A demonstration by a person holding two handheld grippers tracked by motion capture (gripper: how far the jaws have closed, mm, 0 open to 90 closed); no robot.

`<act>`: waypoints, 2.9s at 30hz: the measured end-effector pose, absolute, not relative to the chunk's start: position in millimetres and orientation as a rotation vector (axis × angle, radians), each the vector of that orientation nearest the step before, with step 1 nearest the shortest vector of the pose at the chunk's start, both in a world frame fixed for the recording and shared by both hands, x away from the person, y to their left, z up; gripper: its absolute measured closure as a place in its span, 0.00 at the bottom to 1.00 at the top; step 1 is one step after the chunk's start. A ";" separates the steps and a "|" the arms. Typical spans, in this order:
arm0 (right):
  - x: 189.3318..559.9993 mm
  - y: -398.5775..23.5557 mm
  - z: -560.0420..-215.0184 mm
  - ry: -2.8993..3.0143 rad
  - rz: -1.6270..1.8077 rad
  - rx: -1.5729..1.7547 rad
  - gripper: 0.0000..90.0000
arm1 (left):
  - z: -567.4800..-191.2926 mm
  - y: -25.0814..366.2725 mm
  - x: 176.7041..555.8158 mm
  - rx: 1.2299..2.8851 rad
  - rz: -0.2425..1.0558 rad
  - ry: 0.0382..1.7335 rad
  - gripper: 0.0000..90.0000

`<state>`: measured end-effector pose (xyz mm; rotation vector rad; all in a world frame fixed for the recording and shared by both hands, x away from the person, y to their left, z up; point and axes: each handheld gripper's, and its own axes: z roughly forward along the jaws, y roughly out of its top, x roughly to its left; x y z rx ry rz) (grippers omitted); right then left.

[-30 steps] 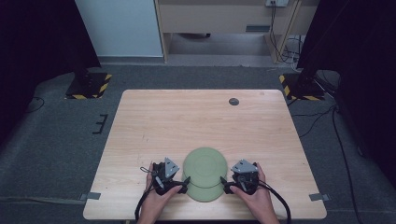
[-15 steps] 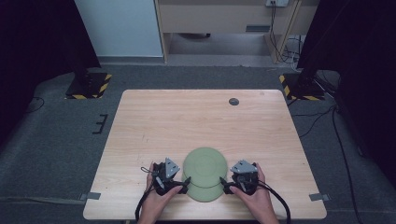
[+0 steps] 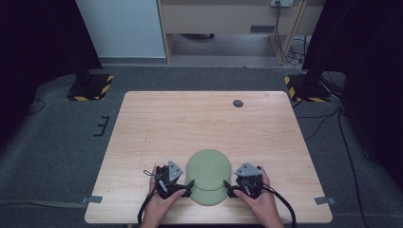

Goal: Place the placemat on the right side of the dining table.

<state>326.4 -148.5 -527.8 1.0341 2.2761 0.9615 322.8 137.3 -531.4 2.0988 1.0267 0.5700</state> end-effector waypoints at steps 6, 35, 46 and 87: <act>328.1 -148.9 -528.1 2.268 0.957 1.046 0.06 | -531.6 136.5 324.1 2.100 0.574 1.023 0.01; 331.1 -151.2 -525.6 2.268 0.968 1.046 0.09 | -531.0 134.5 321.9 2.106 0.584 1.009 0.02; 354.3 -155.5 -500.7 2.434 0.963 1.012 0.17 | -530.1 134.8 321.1 2.104 0.580 1.004 0.02; 436.7 -123.3 -514.6 2.722 1.039 1.190 0.32 | -530.7 129.5 321.6 2.117 0.578 1.000 0.01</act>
